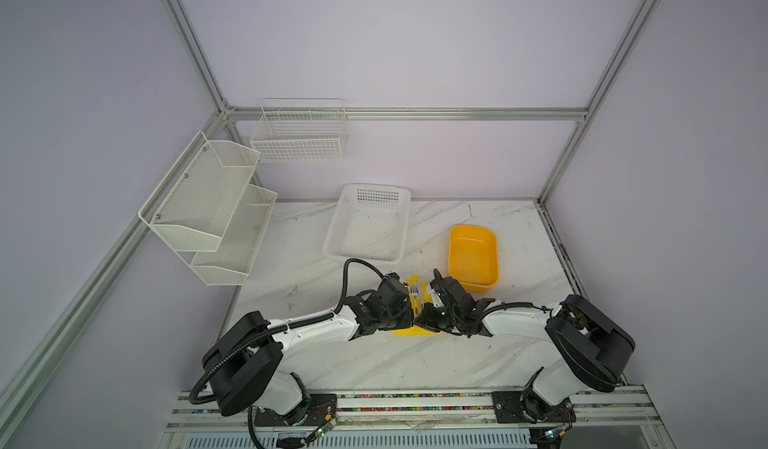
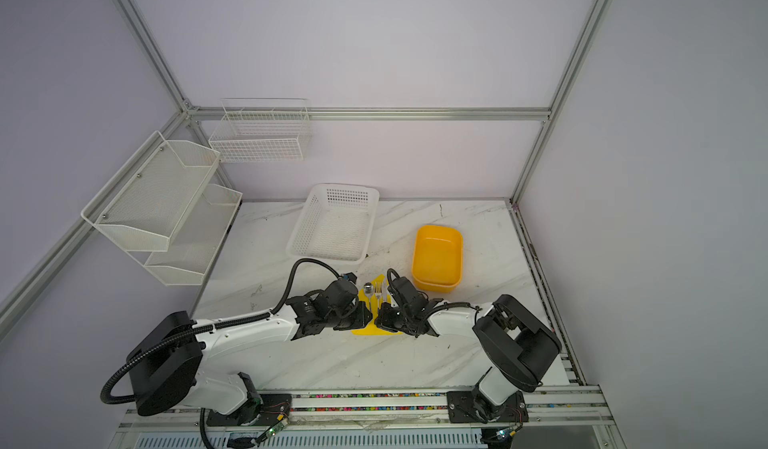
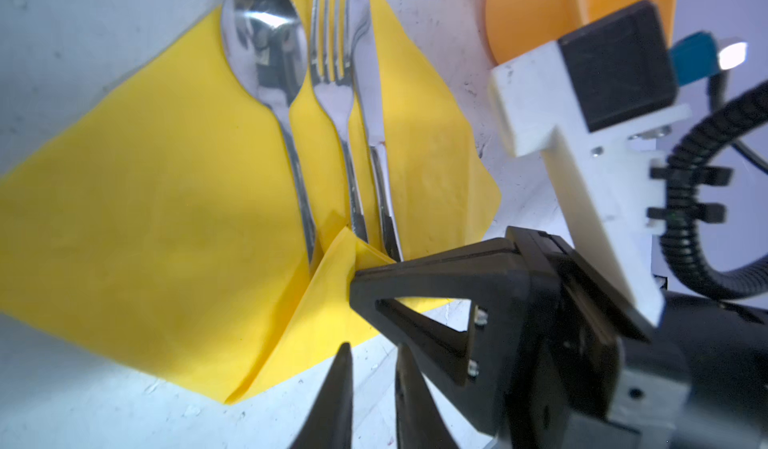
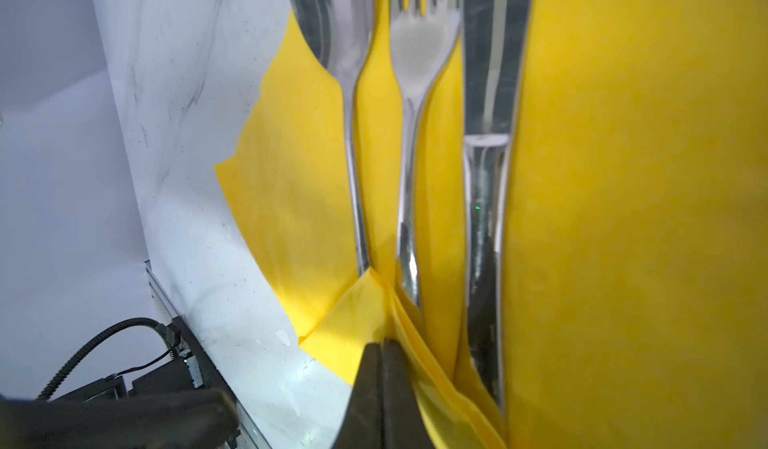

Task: Place the utensils on the paper napkin and roll it up

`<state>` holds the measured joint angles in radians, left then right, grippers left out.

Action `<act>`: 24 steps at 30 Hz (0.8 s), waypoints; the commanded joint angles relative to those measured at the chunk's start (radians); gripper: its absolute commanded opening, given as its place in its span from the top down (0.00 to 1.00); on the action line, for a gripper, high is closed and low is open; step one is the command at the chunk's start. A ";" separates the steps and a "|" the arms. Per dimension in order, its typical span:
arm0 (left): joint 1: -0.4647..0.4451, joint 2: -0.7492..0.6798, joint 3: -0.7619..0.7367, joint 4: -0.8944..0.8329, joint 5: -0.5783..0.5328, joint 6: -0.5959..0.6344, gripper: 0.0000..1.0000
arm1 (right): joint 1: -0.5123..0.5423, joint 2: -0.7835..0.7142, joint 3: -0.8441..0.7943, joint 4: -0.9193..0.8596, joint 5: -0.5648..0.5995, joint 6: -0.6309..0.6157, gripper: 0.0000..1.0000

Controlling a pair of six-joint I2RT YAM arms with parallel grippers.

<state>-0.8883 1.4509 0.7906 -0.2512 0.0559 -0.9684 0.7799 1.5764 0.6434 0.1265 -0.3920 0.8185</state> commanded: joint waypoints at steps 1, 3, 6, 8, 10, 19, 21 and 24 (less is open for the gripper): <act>0.005 -0.002 -0.047 -0.014 0.017 -0.020 0.87 | 0.004 0.016 0.027 -0.057 0.030 -0.027 1.00; 0.004 0.008 -0.048 -0.013 0.030 -0.016 0.88 | 0.004 0.025 0.033 -0.062 0.031 -0.033 1.00; 0.005 0.024 -0.042 -0.011 0.035 -0.008 0.88 | 0.004 0.029 0.032 -0.057 0.032 -0.031 1.00; 0.003 0.041 -0.027 -0.028 0.032 -0.003 0.89 | 0.004 0.026 0.031 -0.060 0.030 -0.032 1.00; 0.004 0.063 -0.017 -0.034 0.035 -0.001 0.90 | 0.004 0.022 0.031 -0.069 0.030 -0.038 1.00; 0.005 0.110 -0.017 -0.055 0.016 -0.015 0.93 | 0.004 0.013 0.032 -0.079 0.027 -0.043 1.00; 0.003 0.094 -0.021 -0.070 -0.002 -0.018 0.93 | 0.004 0.013 0.036 -0.081 0.026 -0.045 1.00; 0.003 0.054 -0.043 -0.075 -0.026 -0.024 0.90 | 0.004 0.013 0.042 -0.083 0.026 -0.045 1.00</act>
<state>-0.8883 1.5604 0.7807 -0.3099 0.0673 -0.9794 0.7799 1.5917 0.6640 0.0788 -0.3813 0.7845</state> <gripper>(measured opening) 0.093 0.047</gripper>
